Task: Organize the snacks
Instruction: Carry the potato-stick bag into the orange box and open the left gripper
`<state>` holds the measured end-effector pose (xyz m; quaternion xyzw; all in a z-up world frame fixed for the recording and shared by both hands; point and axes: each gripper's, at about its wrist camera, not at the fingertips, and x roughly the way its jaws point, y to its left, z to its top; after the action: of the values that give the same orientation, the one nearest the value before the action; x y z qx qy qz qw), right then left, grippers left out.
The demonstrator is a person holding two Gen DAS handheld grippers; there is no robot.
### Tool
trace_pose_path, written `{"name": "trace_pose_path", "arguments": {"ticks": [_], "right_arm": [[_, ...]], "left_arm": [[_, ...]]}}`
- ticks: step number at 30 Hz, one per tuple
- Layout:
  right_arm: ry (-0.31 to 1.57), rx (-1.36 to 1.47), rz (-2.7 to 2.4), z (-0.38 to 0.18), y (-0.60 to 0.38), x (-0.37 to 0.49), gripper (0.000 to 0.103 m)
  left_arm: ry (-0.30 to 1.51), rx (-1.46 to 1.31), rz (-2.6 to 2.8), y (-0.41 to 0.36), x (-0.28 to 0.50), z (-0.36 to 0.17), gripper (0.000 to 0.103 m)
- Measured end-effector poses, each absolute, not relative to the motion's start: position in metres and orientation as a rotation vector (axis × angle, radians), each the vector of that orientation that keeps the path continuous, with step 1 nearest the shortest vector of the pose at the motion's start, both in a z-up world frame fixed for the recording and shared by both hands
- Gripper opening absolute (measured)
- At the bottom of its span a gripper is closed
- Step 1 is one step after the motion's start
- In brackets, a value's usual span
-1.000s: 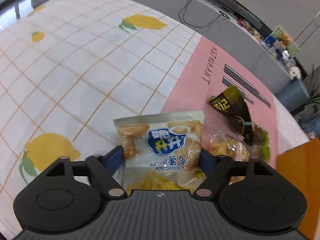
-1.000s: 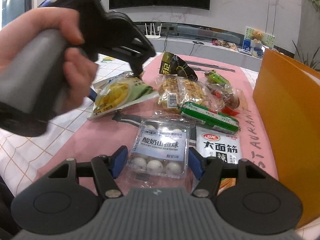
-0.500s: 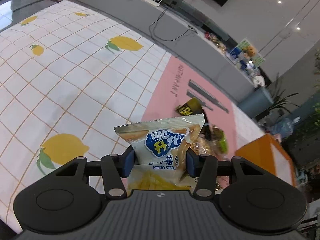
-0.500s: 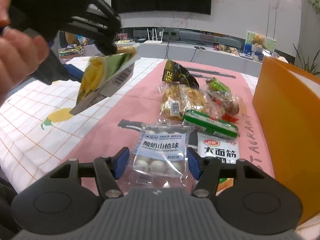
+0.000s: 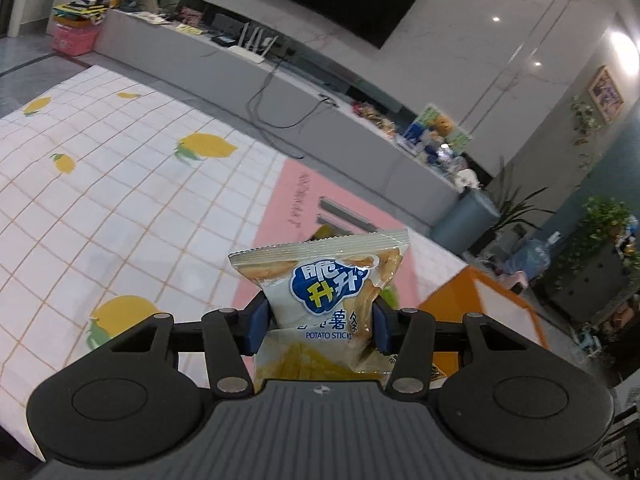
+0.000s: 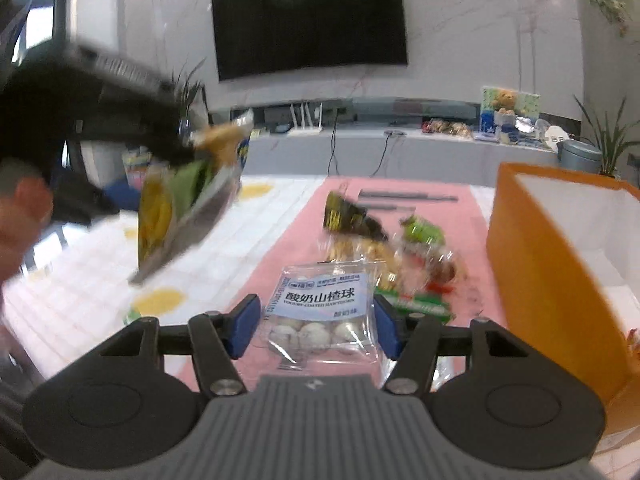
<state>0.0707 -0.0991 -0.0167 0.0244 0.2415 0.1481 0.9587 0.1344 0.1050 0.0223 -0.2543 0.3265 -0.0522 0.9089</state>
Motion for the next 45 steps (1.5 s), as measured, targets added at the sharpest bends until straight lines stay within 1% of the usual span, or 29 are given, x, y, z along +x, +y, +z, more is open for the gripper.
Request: {"name": "trace_pose_path", "arguments": {"ticks": [7, 13, 17, 23, 29, 35, 41, 42, 43, 44, 45], "right_arm": [[0.363, 0.146, 0.232, 0.049, -0.171, 0.063, 0.059], [0.344, 0.144, 0.132, 0.068, -0.238, 0.063, 0.059], [0.372, 0.148, 0.042, 0.059, -0.269, 0.073, 0.059], [0.532, 0.051, -0.048, 0.031, -0.291, 0.106, 0.059], [0.669, 0.123, -0.131, 0.011, -0.309, 0.144, 0.059], [0.763, 0.014, -0.114, -0.009, -0.309, 0.170, 0.059], [0.772, 0.009, -0.109, -0.012, -0.310, 0.172, 0.061], [0.782, 0.018, -0.108, -0.012, -0.311, 0.172, 0.062], [0.776, 0.029, -0.108, -0.011, -0.312, 0.170, 0.070], [0.771, 0.036, -0.117, -0.009, -0.313, 0.168, 0.076], [0.762, 0.046, -0.130, -0.007, -0.314, 0.166, 0.087]], "left_arm": [[0.644, -0.538, -0.219, 0.088, 0.133, 0.043, 0.057], [0.650, -0.542, -0.306, 0.063, 0.145, 0.045, 0.057], [0.690, -0.521, -0.354, 0.043, 0.155, 0.039, 0.057], [0.723, -0.489, -0.397, 0.021, 0.157, 0.029, 0.057], [0.751, -0.474, -0.417, 0.009, 0.158, 0.020, 0.057], [0.771, -0.444, -0.414, 0.003, 0.158, 0.014, 0.057], [0.785, -0.443, -0.407, 0.002, 0.159, 0.010, 0.057], [0.789, -0.443, -0.407, 0.001, 0.159, 0.009, 0.057], [0.793, -0.439, -0.408, 0.001, 0.159, 0.009, 0.057], [0.793, -0.432, -0.406, 0.000, 0.158, 0.010, 0.057], [0.790, -0.422, -0.403, 0.000, 0.156, 0.010, 0.057]]}}
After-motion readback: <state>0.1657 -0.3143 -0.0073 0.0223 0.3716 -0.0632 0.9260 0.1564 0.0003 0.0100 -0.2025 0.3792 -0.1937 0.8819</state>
